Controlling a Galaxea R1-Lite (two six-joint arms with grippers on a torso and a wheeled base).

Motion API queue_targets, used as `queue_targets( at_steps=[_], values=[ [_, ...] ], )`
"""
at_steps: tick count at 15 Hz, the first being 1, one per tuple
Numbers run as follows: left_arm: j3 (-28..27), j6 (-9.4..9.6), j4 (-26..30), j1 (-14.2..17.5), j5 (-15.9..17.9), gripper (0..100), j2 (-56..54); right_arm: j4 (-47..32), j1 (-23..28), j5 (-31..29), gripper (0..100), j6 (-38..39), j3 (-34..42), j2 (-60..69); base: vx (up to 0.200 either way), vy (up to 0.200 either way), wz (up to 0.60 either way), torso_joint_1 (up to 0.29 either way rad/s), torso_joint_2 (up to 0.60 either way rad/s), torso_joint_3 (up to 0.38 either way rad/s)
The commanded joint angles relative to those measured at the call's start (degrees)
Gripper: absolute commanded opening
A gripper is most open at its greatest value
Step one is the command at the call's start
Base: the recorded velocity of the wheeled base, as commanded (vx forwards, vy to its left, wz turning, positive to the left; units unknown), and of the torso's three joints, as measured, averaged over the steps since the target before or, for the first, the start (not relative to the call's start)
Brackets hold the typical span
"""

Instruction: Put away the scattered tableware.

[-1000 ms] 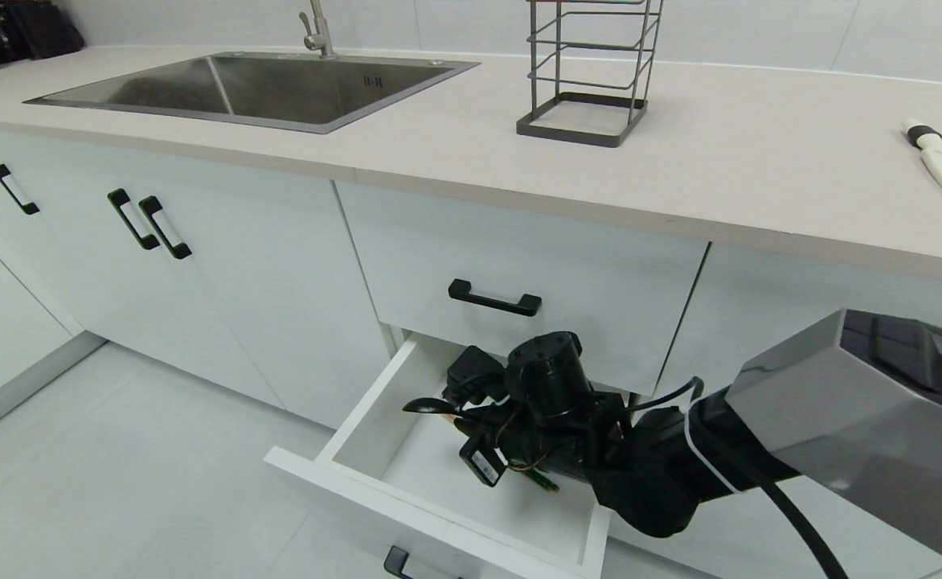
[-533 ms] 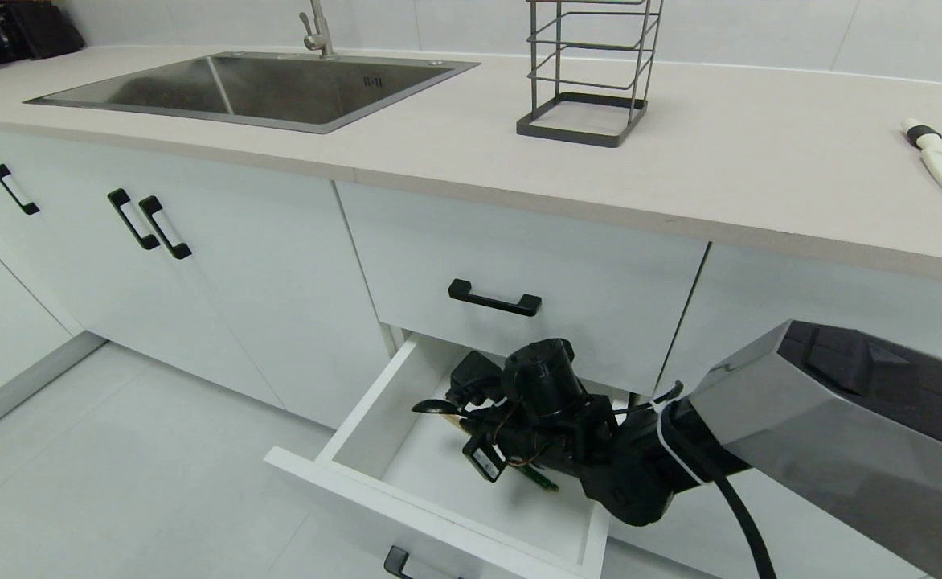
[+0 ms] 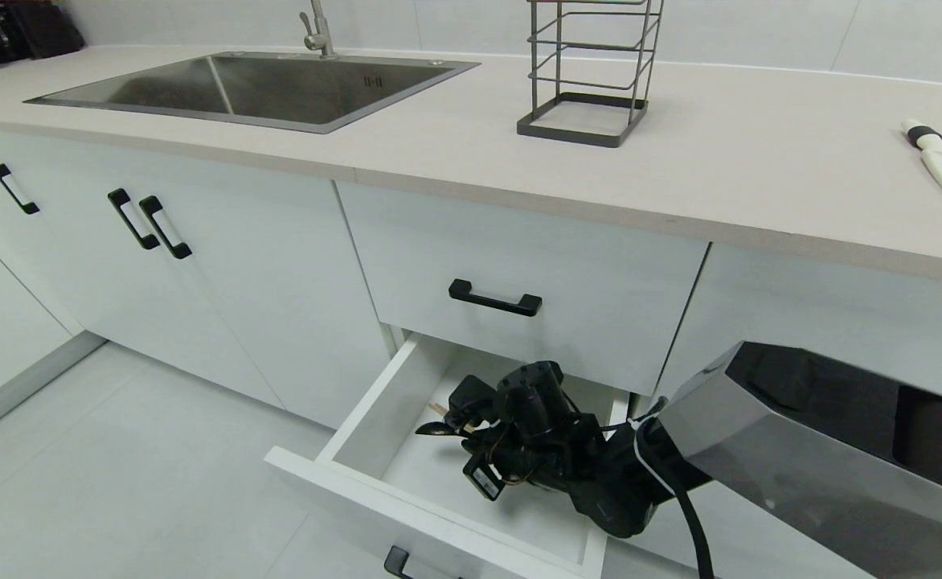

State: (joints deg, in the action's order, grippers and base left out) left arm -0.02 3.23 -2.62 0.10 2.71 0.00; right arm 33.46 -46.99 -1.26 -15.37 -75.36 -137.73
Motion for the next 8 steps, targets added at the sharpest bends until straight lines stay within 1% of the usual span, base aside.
queue_targets(
  at_steps=[1,5,8],
  values=[
    [0.02,0.02,-0.02,-0.01,0.02,100,0.00,0.02,0.06,0.03,0,-0.01,-0.22,-0.87,0.000,0.000,0.00,0.000,0.00,0.000],
    [0.02,0.02,-0.02,-0.01,0.02,100,0.00,0.02,-0.03,0.03,0,-0.01,-0.49,-1.58,0.000,0.000,0.00,0.000,0.00,0.000],
    [0.02,0.02,-0.02,-0.01,0.02,100,0.00,0.02,-0.03,0.03,0,-0.01,-2.16,-2.90,0.000,0.000,0.00,0.000,0.00,0.000]
  ],
)
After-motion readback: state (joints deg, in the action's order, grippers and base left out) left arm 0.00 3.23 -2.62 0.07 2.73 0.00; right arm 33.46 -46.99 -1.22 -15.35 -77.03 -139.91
